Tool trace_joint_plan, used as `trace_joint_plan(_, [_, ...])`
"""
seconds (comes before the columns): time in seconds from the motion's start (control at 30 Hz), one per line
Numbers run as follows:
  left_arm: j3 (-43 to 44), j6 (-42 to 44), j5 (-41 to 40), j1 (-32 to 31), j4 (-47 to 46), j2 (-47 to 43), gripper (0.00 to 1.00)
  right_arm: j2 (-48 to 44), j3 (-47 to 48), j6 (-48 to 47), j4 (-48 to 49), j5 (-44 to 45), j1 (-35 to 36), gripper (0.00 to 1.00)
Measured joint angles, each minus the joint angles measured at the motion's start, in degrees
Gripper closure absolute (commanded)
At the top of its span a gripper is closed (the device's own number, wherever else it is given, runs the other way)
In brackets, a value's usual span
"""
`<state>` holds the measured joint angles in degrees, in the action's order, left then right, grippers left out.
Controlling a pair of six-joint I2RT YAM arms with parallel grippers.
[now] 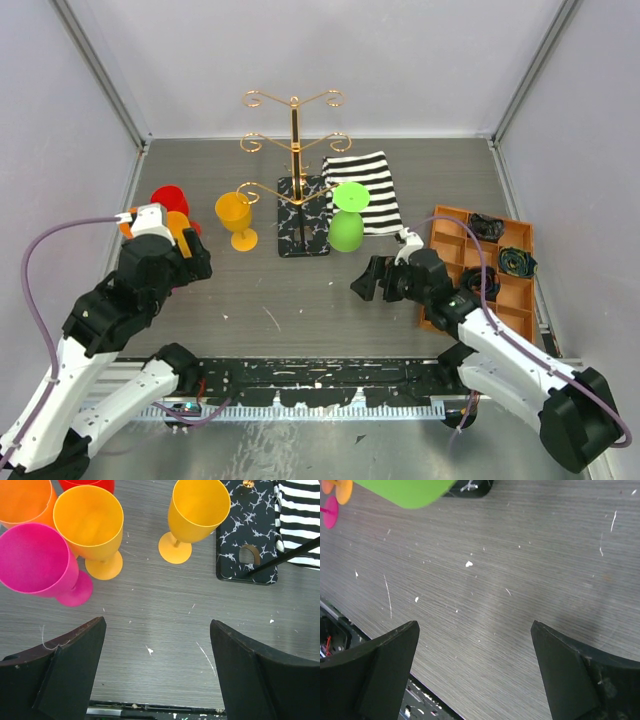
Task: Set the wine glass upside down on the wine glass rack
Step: Pick up the wine glass at the center of the board.
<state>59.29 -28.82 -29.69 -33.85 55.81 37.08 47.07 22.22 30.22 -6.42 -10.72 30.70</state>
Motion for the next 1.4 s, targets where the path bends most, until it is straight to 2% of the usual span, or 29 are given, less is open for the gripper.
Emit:
trace_joint_plan(0.2, [-1.7, 1.4, 1.0, 0.0, -0.1, -2.6, 0.06, 0.7, -6.4, 1.5, 6.7, -0.8, 1.9, 0.0])
trace_joint_plan(0.4, [-3.3, 2.6, 1.2, 0.0, 0.2, -6.8, 0.04, 3.3, -6.1, 2.7, 10.0, 13.1, 21.3, 0.0])
trace_joint_plan(0.53, [-3.3, 3.1, 0.4, 0.0, 0.4, -7.8, 0.03, 11.3, -3.3, 2.9, 16.0, 22.3, 31.3, 0.0])
trace_joint_plan(0.7, [-4.1, 3.1, 0.2, 0.0, 0.8, -7.8, 0.04, 25.7, 1.0, 1.4, 27.8, 29.1, 38.0, 0.0])
trace_joint_plan(0.93, [-5.1, 3.3, 0.5, 0.0, 0.9, -5.9, 0.04, 48.0, 11.5, -3.6, 42.1, 31.6, 40.3, 0.0])
trace_joint_plan(1.07, [-5.0, 3.3, 1.2, 0.0, 1.0, -5.3, 0.04, 54.8, 17.1, -7.5, 47.1, 32.6, 40.3, 0.0])
trace_joint_plan(1.23, [-3.6, 3.3, 1.9, 0.0, 1.7, -7.1, 0.06, 63.8, 30.1, -13.9, 49.5, 35.0, 40.3, 0.03])
trace_joint_plan(1.4, [-3.7, 3.3, 1.9, 0.0, 1.3, -8.9, 0.09, 71.0, 33.9, -20.9, 58.7, 35.3, 39.8, 0.08])
